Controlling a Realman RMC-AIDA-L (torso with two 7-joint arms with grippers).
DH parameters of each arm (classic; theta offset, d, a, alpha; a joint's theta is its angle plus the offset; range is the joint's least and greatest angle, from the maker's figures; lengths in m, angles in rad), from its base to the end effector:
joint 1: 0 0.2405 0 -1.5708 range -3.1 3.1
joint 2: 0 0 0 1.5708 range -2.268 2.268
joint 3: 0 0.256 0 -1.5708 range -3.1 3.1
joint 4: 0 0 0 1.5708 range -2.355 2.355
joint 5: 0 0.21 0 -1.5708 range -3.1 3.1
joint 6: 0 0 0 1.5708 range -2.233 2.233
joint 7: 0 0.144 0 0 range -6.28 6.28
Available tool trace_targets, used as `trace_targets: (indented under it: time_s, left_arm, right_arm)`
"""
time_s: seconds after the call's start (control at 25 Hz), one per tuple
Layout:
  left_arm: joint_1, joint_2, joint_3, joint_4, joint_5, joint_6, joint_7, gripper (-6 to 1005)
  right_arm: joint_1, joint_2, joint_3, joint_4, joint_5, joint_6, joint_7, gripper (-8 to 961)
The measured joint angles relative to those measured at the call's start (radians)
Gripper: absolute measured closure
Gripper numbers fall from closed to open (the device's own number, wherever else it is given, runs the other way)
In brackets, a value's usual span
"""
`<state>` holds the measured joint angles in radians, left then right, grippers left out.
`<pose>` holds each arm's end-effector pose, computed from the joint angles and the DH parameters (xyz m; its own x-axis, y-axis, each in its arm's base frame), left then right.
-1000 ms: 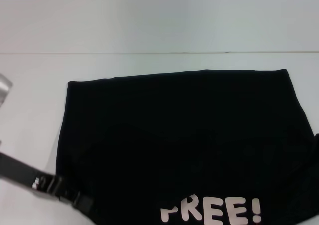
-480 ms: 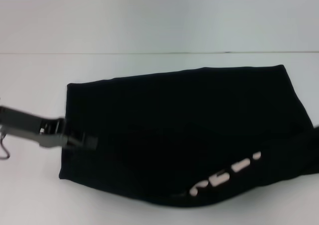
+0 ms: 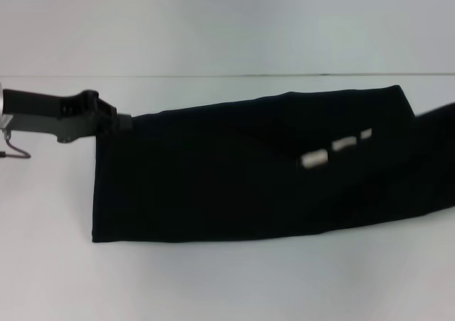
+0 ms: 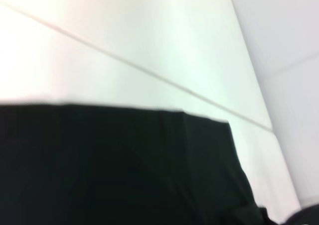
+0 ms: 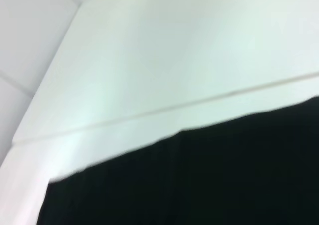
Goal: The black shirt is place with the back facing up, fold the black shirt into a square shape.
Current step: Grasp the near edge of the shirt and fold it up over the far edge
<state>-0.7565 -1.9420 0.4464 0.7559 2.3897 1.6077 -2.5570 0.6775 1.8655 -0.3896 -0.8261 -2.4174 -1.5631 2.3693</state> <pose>-0.2475 0.3935 0.0816 0.1131 0.9117 0.3949 0.9827 -0.1613 0.0910 0.2908 0.3872 0.1396 0.2635 -0.8150 -0.5160 -0.9646 -0.2294 -0.1303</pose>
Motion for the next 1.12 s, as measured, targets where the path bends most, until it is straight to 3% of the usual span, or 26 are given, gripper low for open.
trace_targets:
  time_s: [0.24,0.64,0.72,0.84,1.04,1.12]
  left_arm:
    - [-0.005,-0.004,0.022,-0.057,-0.003,-0.147,-0.005,1000]
    - [-0.025,-0.008,0.032,-0.031,-0.037,-0.217,-0.011,1000]
    - [-0.036,-0.011,0.048,-0.042,-0.036,-0.271,-0.016,1000]
    - [-0.045,-0.017,0.087,-0.088,-0.034,-0.378,-0.018,999]
    - [-0.048,-0.033,0.148,-0.145,-0.034,-0.53,-0.024,999]
    - [-0.047,-0.035,0.152,-0.147,-0.033,-0.543,-0.024,999]
  right_arm:
    - [0.003,0.009,-0.021,0.116,0.011,0.198,-0.01,884]
    - [0.011,0.005,-0.039,0.119,0.072,0.258,-0.002,884]
    - [0.018,0.017,-0.048,0.13,0.083,0.323,-0.007,884]
    - [0.038,0.053,-0.083,0.173,0.084,0.469,-0.017,885]
    - [0.086,0.102,-0.217,0.28,0.082,0.767,-0.033,885]
    - [0.092,0.106,-0.233,0.286,0.081,0.796,-0.033,885]
